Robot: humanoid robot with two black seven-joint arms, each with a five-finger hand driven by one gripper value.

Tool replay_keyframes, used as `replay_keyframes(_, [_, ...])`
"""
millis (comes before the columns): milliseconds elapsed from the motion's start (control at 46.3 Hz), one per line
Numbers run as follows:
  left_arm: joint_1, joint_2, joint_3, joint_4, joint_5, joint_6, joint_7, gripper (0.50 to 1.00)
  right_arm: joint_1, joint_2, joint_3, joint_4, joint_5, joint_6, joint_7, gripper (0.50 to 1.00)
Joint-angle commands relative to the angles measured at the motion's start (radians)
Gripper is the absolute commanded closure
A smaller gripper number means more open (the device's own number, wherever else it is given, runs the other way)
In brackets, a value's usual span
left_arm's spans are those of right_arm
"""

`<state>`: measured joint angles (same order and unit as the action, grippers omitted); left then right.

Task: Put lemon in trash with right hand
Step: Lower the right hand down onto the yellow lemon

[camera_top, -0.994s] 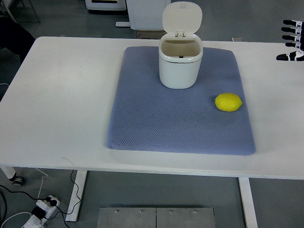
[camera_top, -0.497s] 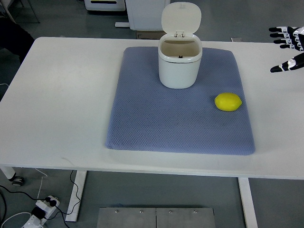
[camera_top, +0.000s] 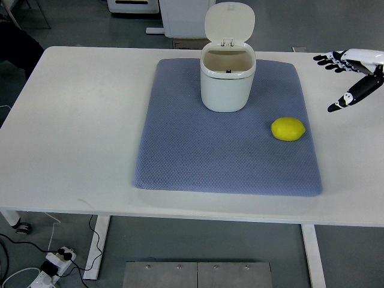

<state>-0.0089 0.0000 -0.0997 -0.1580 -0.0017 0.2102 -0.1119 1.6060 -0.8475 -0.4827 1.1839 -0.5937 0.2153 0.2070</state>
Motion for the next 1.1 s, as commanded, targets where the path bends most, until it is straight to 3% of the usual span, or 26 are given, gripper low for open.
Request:
replay_keyframes(0, [0.0,0.0,0.0,0.0,0.0,0.0,0.0,0.5,0.031,0.027,-0.045,0.0,-0.012,-0.001,0.0,0.5])
replay_keyframes(303, [0.0,0.0,0.0,0.0,0.0,0.0,0.0,0.5,0.104,0.131,-0.163,-0.001,-0.026,-0.001,-0.029,0.5])
replay_keyframes(778, [0.0,0.0,0.0,0.0,0.0,0.0,0.0,0.5,0.137,0.249,-0.257,-0.007,-0.025,-0.062,-0.118,0.505])
replay_keyframes(1080, [0.0,0.0,0.0,0.0,0.0,0.0,0.0,0.5,0.144,0.275,-0.26,-0.015,-0.012,-0.07,-0.124,0.5])
